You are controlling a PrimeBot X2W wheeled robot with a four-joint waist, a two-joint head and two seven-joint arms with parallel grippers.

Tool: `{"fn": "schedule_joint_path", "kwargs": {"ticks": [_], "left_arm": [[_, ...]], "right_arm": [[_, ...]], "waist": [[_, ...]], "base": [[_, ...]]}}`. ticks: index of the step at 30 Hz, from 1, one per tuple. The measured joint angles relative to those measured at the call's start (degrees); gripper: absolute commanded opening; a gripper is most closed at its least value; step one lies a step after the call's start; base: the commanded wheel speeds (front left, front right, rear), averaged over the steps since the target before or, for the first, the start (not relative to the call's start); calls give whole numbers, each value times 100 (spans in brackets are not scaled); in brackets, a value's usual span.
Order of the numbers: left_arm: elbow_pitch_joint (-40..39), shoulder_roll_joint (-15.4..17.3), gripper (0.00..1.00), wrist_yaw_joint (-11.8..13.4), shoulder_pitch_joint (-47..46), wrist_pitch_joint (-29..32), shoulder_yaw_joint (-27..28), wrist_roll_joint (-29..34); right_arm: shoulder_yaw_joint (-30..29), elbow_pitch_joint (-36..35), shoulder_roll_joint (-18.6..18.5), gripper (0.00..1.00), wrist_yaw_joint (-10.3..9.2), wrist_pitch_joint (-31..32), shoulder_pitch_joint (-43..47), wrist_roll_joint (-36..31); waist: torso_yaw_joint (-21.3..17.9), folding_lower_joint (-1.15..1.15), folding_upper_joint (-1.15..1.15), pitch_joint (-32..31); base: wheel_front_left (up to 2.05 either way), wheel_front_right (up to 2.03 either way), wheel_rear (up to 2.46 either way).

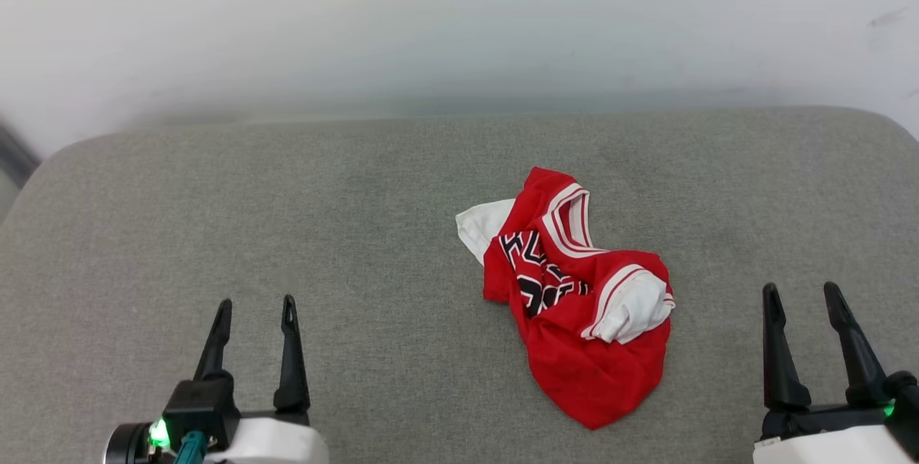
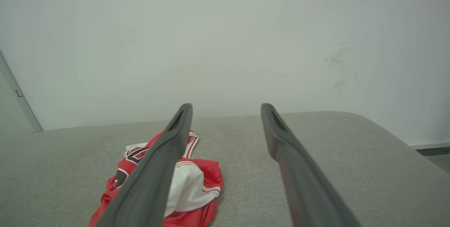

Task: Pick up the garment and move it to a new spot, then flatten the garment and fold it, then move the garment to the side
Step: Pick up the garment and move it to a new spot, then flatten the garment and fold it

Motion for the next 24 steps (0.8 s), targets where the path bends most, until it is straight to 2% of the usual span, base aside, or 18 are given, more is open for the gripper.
{"fn": "schedule_joint_path", "kwargs": {"ticks": [12,24], "left_arm": [[80,-534,100,-625,524,0,651,523],[264,-724,100,-1003,558,0,970,787]], "right_arm": [[82,25,0,100,0,0,318,62],[163,35,0,100,0,0,384,93]], "waist": [[38,0,0,-173],[24,0,0,-216]], "base": [[0,0,0],[0,0,0]]}}
